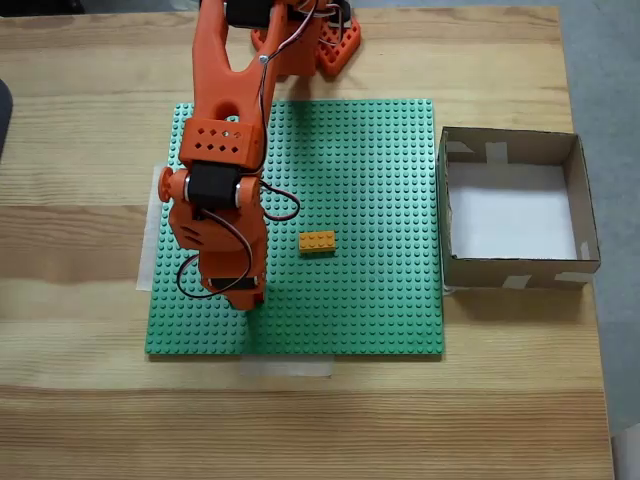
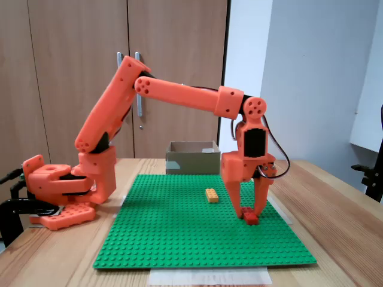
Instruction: Pick the red lego block and put it in the box.
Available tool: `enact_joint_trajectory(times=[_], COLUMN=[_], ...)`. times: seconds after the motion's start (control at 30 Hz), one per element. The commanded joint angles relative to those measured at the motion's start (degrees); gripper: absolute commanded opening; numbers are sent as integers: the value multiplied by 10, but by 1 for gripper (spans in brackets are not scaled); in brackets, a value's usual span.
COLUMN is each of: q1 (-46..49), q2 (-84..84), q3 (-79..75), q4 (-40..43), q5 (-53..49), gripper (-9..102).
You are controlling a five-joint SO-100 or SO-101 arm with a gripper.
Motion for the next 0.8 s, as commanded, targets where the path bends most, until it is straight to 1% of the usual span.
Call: enact_joint_trajectory(times=[0.0, 0.4, 0.77], q1=[4, 9, 47], q2=[2, 10, 78], q3=[-18, -23, -17], q4=[-5, 13, 25], q5=[-6, -4, 62], gripper=[11, 7, 7])
